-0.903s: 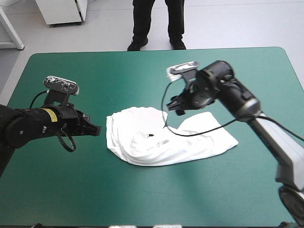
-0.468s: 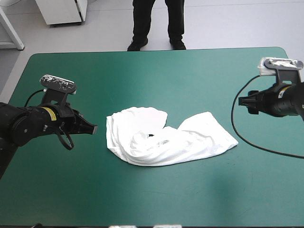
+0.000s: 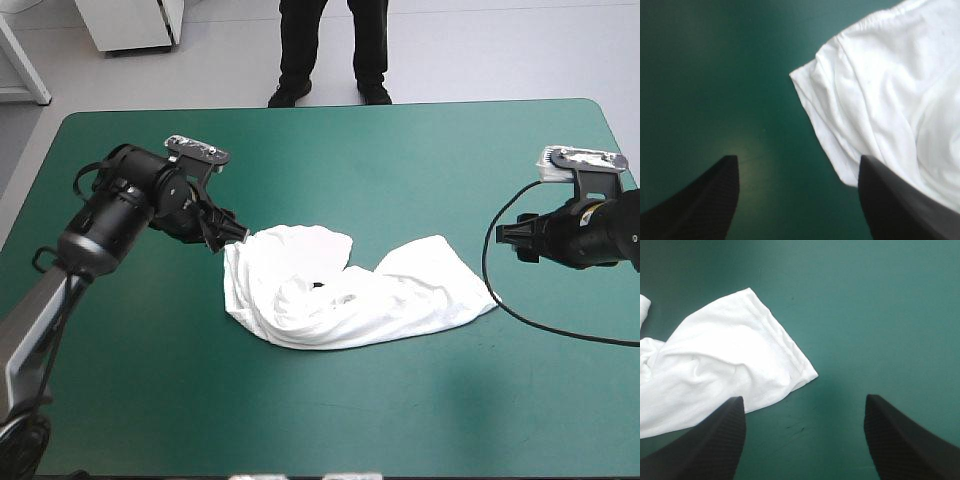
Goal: Fold the cloth
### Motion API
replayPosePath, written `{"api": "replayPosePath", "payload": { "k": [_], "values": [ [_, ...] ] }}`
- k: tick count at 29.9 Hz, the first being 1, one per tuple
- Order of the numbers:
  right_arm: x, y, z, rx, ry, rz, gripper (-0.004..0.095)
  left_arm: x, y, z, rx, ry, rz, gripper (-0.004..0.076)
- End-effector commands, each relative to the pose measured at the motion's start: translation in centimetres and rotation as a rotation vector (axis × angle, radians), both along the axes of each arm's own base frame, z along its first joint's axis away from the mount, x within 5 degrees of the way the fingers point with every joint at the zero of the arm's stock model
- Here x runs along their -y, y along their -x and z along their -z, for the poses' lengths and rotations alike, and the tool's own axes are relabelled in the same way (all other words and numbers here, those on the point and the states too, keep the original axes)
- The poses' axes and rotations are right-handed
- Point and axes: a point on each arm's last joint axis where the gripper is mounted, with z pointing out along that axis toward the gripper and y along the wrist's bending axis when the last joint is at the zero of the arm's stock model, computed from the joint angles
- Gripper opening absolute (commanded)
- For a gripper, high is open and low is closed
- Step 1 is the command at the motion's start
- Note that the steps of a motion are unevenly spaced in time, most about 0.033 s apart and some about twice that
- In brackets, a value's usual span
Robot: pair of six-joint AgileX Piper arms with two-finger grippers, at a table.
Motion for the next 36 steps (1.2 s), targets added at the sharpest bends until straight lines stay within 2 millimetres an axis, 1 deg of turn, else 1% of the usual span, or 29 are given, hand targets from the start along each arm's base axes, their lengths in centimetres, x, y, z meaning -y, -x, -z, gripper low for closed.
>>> {"api": "replayPosePath", "payload": {
  "k": [1,5,7,9,17,23,25,30,32,33,34,36],
  "values": [
    [0.3,0.5,-1.0,0.043,0.008,0.004,0.0608,-0.5,-2.1,-1.2,0.035,0.06,-0.051,0.0502],
    [0.4,0.5,-1.0,0.043,0.012,0.005,0.0587,-2.5,-5.3,1.2,-0.079,0.174,-0.094,0.0502],
    [0.4,0.4,-1.0,0.048,0.012,0.005,0.058,-3.2,-6.2,2.1,-0.104,0.195,-0.103,0.0501],
    [0.4,0.4,-1.1,0.055,0.011,0.006,0.058,-3.3,-7.0,3.2,-0.124,0.17,-0.11,0.05],
    [0.4,0.0,-0.9,0.056,0.02,0.008,0.058,-1.8,-9.4,7.9,-0.206,0.148,-0.095,0.0498],
    [0.4,-0.6,-0.4,0.032,0.022,0.008,0.058,-0.2,-10.4,10.4,-0.223,0.104,-0.057,0.0494],
    [0.3,-0.9,-0.2,0.023,0.023,0.008,0.0578,0.2,-10.7,11.6,-0.246,0.088,-0.057,0.0489],
    [0.3,-0.9,-0.2,0.021,0.023,0.008,0.0549,0.6,-11.4,14.2,-0.31,0.082,-0.066,0.0488],
    [0.3,-0.9,-0.2,0.021,0.023,0.008,0.0545,0.7,-11.5,15.1,-0.343,0.09,-0.077,0.0454],
    [0.3,-0.9,-0.2,0.021,0.023,0.008,0.0539,0.8,-11.5,15.4,-0.354,0.095,-0.081,0.0413],
    [0.3,-0.9,-0.2,0.021,0.023,0.008,0.0538,0.8,-11.5,15.8,-0.367,0.096,-0.084,0.0368],
    [0.3,-0.9,-0.2,0.021,0.023,0.008,0.0537,1.0,-11.5,16.1,-0.381,0.111,-0.09,0.022]
  ]
}}
